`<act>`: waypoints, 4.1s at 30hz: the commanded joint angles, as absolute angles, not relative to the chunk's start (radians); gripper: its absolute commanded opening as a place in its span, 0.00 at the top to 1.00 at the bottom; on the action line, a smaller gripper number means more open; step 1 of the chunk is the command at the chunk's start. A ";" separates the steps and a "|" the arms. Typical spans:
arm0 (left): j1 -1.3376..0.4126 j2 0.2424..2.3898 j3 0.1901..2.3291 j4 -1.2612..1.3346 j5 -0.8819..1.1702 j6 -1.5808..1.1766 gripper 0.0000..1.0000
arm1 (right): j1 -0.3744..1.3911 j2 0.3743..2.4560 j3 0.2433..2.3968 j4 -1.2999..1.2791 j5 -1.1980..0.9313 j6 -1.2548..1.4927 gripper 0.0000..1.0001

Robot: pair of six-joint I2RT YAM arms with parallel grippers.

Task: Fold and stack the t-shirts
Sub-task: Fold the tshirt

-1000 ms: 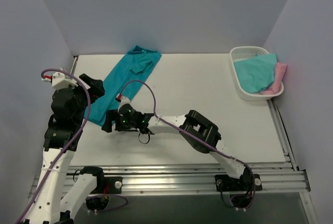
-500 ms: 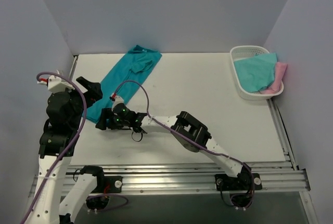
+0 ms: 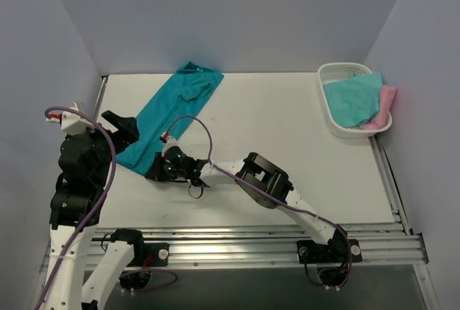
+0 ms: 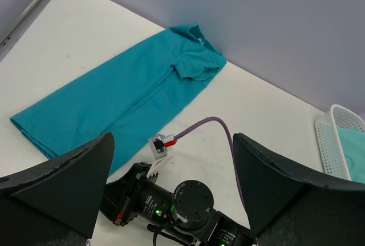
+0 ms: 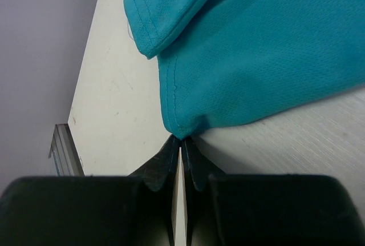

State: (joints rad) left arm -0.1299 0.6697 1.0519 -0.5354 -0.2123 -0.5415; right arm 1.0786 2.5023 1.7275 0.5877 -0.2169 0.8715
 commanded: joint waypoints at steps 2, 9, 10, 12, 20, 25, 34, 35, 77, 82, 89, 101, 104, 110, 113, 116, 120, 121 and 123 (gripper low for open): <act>-0.127 0.686 1.065 -0.512 -0.192 -0.538 0.06 | 1.052 2.432 1.589 0.518 -0.173 0.853 1.00; -0.127 0.704 1.000 -0.477 -0.135 -0.575 0.06 | 1.029 2.142 1.220 0.531 -0.028 0.824 1.00; -0.129 0.706 0.988 -0.471 -0.129 -0.584 0.06 | 1.028 2.108 1.183 0.525 -0.011 0.816 1.00; -0.129 0.700 0.931 -0.456 -0.062 -0.619 0.05 | 1.025 2.008 1.076 0.514 0.043 0.805 1.00; -0.254 0.678 0.663 -0.439 -0.012 -0.781 0.04 | 0.966 1.719 0.841 0.389 0.170 0.753 1.00; -0.442 0.811 0.640 -0.540 -0.225 -0.859 0.00 | 0.953 1.525 0.738 0.269 0.325 0.739 1.00; -0.699 0.863 0.459 -0.407 -0.287 -1.037 0.06 | 0.956 1.419 0.690 0.190 0.360 0.709 1.00; -0.745 0.896 0.459 -0.400 -0.313 -1.069 0.07 | 0.954 1.420 0.686 0.196 0.359 0.709 1.00; -1.068 1.158 0.417 -0.449 -0.752 -1.669 0.17 | 1.123 1.397 0.698 0.135 0.428 0.756 1.00; -1.068 1.189 0.431 -0.422 -0.759 -1.651 0.36 | 1.123 1.385 0.696 0.118 0.442 0.761 1.00; -1.068 1.279 0.437 -0.348 -0.730 -1.640 0.60 | 1.123 1.385 0.686 0.117 0.446 0.765 1.00; -1.075 1.252 0.468 -0.362 -0.698 -1.537 0.98 | 1.155 1.286 0.598 0.077 0.446 0.822 1.00; -1.104 1.252 0.488 -0.416 -0.700 -1.543 0.98 | 1.184 1.261 0.572 0.049 0.465 0.850 1.00; -1.222 1.262 0.526 -0.498 -0.704 -1.597 0.98 | 1.290 1.243 0.538 0.005 0.498 0.951 1.00; -1.264 1.258 0.567 -0.569 -0.709 -1.624 0.98 | 1.334 1.250 0.552 -0.052 0.523 0.995 1.00; -1.281 1.221 0.612 -0.632 -0.730 -1.617 0.98 | 1.347 1.253 0.586 -0.093 0.551 1.008 1.00; -1.281 1.135 0.669 -0.739 -0.793 -1.585 0.98 | 1.347 1.247 0.653 -0.150 0.595 0.991 1.00; -1.281 1.123 0.678 -0.750 -0.816 -1.571 0.98 | 1.348 1.246 0.669 -0.175 0.607 0.985 1.00; -1.279 1.098 0.704 -0.764 -0.842 -1.528 0.98 | 1.348 1.250 0.719 -0.196 0.638 0.965 1.00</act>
